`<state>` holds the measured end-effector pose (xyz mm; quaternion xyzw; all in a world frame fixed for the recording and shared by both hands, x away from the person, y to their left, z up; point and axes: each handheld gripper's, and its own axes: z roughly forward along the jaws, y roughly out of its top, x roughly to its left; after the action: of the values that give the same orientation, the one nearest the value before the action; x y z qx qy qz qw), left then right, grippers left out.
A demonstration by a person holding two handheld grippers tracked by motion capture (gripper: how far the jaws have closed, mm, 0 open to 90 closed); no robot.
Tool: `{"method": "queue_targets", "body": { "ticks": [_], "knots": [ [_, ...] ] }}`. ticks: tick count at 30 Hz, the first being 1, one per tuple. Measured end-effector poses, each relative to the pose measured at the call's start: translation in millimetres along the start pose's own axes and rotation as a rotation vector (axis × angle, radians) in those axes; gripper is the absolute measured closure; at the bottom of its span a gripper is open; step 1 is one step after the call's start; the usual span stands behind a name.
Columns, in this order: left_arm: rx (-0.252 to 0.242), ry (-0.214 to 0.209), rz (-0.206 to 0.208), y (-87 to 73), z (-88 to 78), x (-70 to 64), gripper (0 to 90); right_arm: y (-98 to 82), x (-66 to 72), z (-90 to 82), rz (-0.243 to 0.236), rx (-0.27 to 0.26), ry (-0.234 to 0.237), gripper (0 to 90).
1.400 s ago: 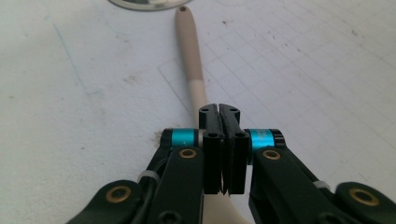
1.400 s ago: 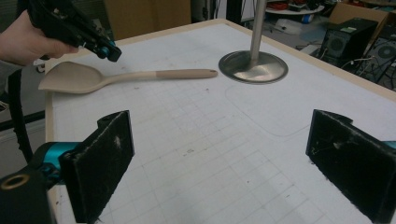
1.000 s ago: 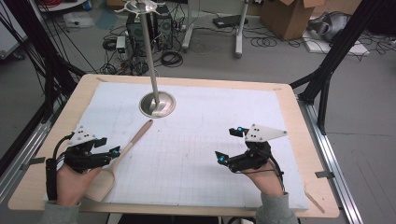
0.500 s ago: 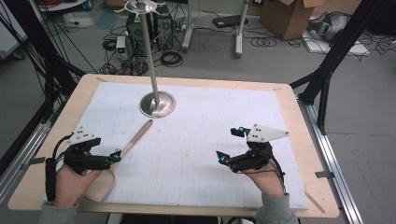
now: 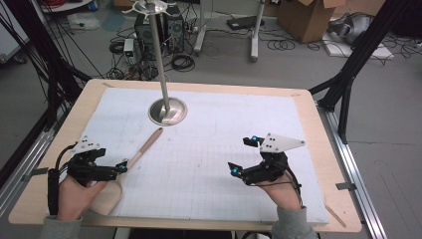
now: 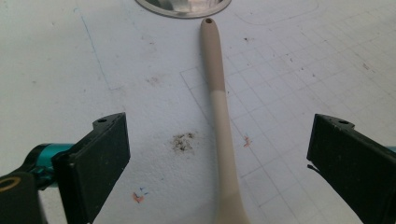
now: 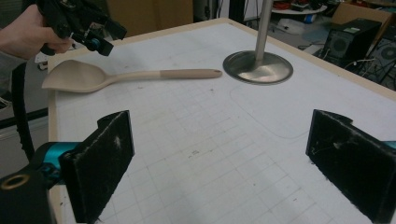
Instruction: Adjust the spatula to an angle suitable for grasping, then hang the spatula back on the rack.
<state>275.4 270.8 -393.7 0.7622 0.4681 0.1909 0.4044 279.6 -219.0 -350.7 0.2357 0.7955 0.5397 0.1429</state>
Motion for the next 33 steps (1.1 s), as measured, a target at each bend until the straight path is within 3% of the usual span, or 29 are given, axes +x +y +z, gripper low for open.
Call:
{"method": "queue_targets", "body": {
  "ticks": [8,18,33],
  "knots": [
    [0.034,0.0,-0.006,-0.5,7.8,3.4,6.4,-0.3,-0.3,1.7,-0.003,0.011,-0.008,6.7],
    [0.039,-0.004,-0.003,1.7,10.3,1.6,6.7,-1.1,2.1,0.1,-0.003,0.015,-0.008,6.7],
    [0.107,-0.001,-0.007,-0.2,35.3,7.8,7.3,-4.4,4.0,-2.2,-0.016,0.027,-0.019,6.7]
  ]
}}
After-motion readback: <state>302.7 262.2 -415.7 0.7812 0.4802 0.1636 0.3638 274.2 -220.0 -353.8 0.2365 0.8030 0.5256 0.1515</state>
